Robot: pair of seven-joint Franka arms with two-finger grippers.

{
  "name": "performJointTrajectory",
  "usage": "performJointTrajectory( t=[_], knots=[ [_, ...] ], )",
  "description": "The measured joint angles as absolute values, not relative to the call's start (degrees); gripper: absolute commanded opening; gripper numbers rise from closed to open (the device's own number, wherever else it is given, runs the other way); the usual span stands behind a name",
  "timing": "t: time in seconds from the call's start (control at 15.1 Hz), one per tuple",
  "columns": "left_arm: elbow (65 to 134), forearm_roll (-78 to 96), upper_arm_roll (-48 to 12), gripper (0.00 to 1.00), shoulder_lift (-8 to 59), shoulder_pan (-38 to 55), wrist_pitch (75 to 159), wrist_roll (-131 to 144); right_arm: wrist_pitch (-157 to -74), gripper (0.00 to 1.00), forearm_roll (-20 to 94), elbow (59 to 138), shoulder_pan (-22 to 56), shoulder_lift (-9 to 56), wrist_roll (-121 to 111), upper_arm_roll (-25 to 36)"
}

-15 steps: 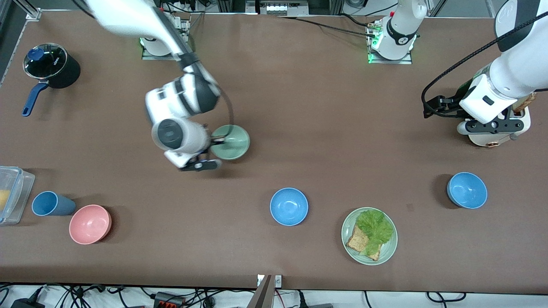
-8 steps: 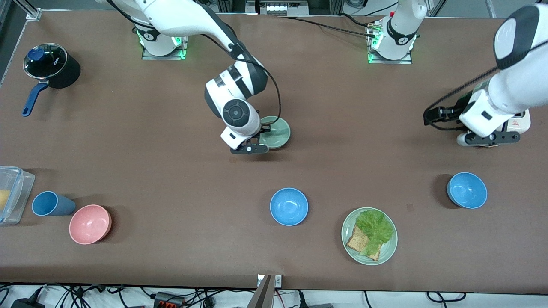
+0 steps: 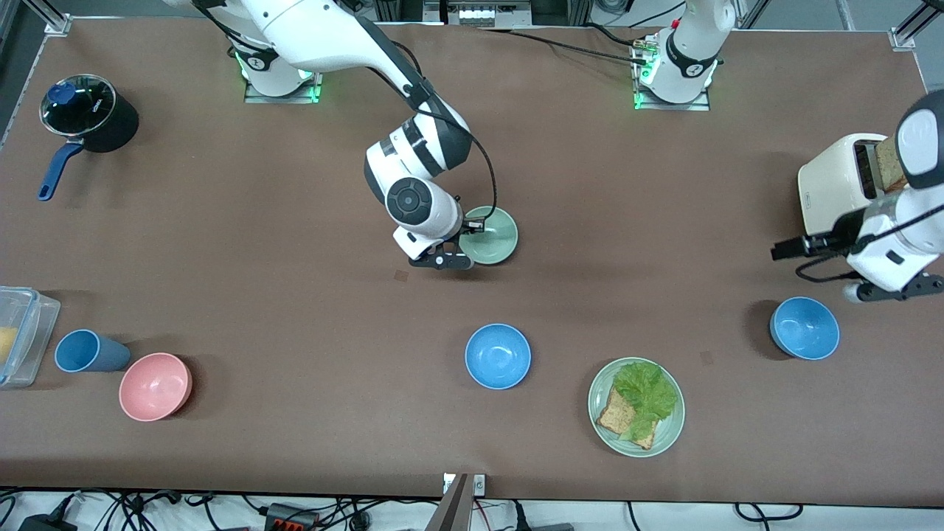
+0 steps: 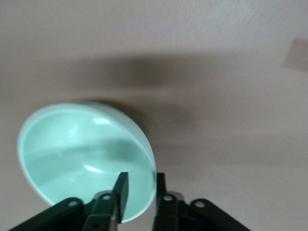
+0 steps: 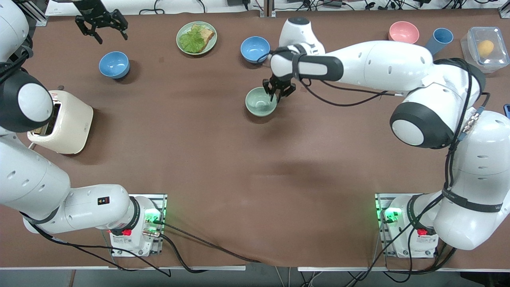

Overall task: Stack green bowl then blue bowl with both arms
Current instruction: 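Carry the green bowl to the table middle and set it down, then open the right gripper and withdraw while the left gripper reaches the blue bowl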

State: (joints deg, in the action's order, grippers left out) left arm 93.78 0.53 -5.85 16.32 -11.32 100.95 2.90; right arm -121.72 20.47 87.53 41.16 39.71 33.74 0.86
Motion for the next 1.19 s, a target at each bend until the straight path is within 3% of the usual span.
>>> performJointTrajectory(
  t=[0.46,0.86,1.19],
  knots=[
    [93.3,0.1,-5.8,1.0,22.9,-18.3,109.3,-7.9,-105.0,1.0,11.5,80.0,38.5,27.5,33.4,12.7],
    [91.6,0.1,-5.9,1.0,27.3,-18.8,112.9,-11.0,-99.4,1.0,10.9,76.3,36.9,26.7,27.8,24.1],
    [89.7,0.1,-5.8,1.0,33.2,-22.0,118.6,-16.4,-98.5,1.0,10.9,75.3,30.5,25.7,19.5,25.7]
  ],
)
